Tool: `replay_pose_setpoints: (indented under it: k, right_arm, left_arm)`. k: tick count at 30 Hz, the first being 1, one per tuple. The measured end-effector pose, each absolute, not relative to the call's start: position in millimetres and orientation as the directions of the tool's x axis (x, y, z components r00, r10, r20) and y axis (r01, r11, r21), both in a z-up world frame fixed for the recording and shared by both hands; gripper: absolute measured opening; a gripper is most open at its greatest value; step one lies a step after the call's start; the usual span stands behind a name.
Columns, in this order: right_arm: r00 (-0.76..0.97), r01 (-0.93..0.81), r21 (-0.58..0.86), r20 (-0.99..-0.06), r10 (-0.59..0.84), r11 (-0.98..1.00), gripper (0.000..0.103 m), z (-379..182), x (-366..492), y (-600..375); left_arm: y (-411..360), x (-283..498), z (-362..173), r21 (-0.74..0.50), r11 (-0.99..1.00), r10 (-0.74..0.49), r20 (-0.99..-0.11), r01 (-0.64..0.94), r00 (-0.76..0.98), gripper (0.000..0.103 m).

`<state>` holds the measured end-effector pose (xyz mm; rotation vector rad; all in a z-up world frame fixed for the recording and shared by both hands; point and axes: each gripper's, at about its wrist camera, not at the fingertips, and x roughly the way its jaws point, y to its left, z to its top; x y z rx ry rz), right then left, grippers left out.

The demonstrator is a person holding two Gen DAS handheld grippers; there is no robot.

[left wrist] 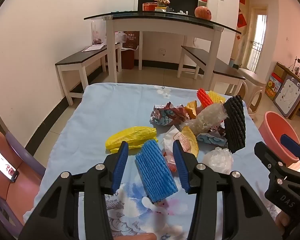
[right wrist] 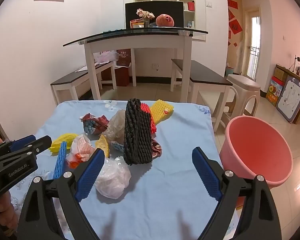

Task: Collect trash

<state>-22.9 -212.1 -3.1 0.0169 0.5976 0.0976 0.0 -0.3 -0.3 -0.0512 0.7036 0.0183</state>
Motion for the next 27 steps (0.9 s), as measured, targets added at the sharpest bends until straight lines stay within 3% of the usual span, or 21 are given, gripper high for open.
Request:
replay_pose_setpoints:
  k: [27]
  right_arm:
    - [0.825,-0.089,0.045,-0.556,0.099,0.995,0.087,-2.2,-23.3,-213.1]
  left_arm:
    - [0.1,-0.1,-0.3,-0.043,0.999,-0.002,-0.650,-0.033,0.760,0.047]
